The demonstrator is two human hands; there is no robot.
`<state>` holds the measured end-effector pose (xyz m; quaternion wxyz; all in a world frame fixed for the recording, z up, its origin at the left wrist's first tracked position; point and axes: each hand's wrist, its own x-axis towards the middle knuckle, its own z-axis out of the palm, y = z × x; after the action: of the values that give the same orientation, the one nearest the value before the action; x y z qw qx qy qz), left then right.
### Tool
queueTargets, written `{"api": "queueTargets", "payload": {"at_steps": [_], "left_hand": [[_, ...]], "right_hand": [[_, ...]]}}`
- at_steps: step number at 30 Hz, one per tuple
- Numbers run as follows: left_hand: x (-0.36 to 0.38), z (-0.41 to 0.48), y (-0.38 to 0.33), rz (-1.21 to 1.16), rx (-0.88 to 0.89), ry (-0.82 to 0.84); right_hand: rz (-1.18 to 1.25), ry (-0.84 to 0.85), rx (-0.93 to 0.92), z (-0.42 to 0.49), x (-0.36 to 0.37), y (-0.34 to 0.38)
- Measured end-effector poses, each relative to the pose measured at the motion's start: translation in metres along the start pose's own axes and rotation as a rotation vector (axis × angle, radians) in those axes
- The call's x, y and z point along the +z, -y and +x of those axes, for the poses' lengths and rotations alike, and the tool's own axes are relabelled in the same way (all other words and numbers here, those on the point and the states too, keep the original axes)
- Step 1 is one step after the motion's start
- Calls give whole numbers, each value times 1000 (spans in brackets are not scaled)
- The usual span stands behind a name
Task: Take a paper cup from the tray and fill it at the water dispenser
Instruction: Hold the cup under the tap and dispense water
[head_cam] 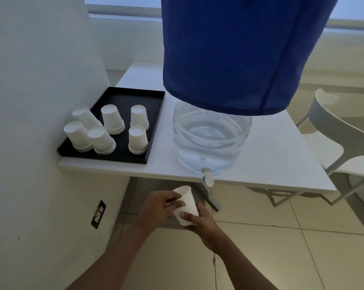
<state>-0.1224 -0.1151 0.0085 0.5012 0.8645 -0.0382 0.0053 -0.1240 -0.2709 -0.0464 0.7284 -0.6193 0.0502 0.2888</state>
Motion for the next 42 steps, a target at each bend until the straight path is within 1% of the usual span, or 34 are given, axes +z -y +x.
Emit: {"api": "queueTargets", "payload": {"at_steps": [2, 5, 7, 9, 12, 15, 16, 18, 23, 30, 34, 39, 42], "left_hand": [[8, 1, 1, 102, 82, 92], [22, 6, -1, 244, 227, 180], [31, 10, -2, 327, 304, 216], [37, 13, -1, 387, 330, 224], [44, 17, -2, 377, 339, 165], [48, 24, -6, 338, 400, -3], [49, 26, -7, 332, 411, -34], [54, 35, -7, 335, 416, -28], [70, 49, -4, 366, 382, 137], [74, 55, -10, 366, 379, 93], [73, 57, -15, 315, 350, 59], [71, 59, -16, 287, 339, 66], [71, 59, -17, 211, 304, 54]], "right_hand": [[-94, 17, -2, -1, -11, -1], [-177, 22, -51, 3, -25, 1], [-187, -1, -65, 7, -33, 3], [-221, -28, -69, 11, -39, 3], [-296, -108, -77, 17, -49, -1], [-276, -235, -83, 23, -54, -7], [-272, -270, -87, 25, -54, -7], [-277, -309, -102, 30, -55, -5], [-265, -346, -163, 37, -54, 2], [-227, -332, -195, 38, -52, 6], [-194, -329, -194, 39, -50, 5], [-189, -341, -191, 40, -48, 5], [-178, -337, -199, 41, -50, 5]]}}
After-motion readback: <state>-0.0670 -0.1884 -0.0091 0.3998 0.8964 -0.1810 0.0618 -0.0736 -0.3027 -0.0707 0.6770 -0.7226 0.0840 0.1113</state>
